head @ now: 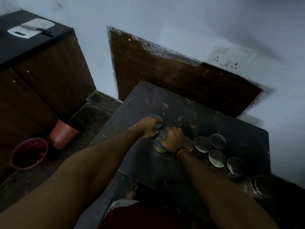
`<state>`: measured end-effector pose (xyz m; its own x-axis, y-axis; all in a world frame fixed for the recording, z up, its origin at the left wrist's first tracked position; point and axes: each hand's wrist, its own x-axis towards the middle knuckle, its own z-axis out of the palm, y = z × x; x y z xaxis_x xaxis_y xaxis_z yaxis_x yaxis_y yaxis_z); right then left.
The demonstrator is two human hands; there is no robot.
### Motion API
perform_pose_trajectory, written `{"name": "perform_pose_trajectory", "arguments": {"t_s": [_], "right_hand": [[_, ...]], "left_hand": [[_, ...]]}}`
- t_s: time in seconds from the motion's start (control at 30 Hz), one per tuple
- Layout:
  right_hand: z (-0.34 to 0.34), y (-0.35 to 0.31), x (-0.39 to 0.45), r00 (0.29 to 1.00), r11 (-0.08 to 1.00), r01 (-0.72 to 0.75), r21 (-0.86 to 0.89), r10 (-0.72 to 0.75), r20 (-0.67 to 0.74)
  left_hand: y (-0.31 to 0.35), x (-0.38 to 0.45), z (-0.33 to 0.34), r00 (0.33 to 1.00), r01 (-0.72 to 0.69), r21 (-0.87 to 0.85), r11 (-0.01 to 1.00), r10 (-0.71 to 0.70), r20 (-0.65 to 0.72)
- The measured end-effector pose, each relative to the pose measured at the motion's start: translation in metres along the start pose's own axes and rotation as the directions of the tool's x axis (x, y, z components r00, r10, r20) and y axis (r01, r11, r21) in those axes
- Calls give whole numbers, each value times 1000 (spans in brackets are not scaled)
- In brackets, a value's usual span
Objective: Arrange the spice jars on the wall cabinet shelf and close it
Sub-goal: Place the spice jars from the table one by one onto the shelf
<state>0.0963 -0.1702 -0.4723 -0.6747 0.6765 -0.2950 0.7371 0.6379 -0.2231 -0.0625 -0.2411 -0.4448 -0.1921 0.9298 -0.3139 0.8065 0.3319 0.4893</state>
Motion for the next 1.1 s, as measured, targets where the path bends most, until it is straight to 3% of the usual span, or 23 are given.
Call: {"name": "perform_pose_trajectory", "arguments": {"t_s": [0.27, 0.4, 0.53, 0.67, 0.8, 0.9, 1.0, 1.1], "right_hand": [[18, -8, 4, 993, 981, -114, -158, 118, 19], [26, -14, 6, 989, 971, -145, -188, 134, -69], [19, -15, 3, 982, 978, -180, -102, 173, -75], [-4, -6, 2, 983, 989, -146, 12, 147, -110], [-38, 12, 5, 980, 967, -106, 232, 141, -142], [-67, 23, 9, 984, 846, -1, 534, 96, -150], [-96, 28, 4, 975, 664, 146, 733, 29, -220], [-119, 29, 0, 954, 512, 278, 813, -51, -294]], "left_hand": [[-8, -4, 5, 999, 50, -12, 999, -50, 5], [-12, -6, 8, 998, 67, -71, 995, -68, -14], [-17, -5, 10, 991, 80, -197, 977, -100, -93], [-20, 0, 10, 957, 76, -445, 892, -191, -220], [-15, 2, 1, 936, 52, -689, 723, -275, -218], [-2, 1, -6, 942, 49, -845, 532, -307, -139], [19, -7, -13, 955, 117, -978, 175, -289, 63], [41, -13, -20, 963, 227, -955, -190, -101, 249]]}}
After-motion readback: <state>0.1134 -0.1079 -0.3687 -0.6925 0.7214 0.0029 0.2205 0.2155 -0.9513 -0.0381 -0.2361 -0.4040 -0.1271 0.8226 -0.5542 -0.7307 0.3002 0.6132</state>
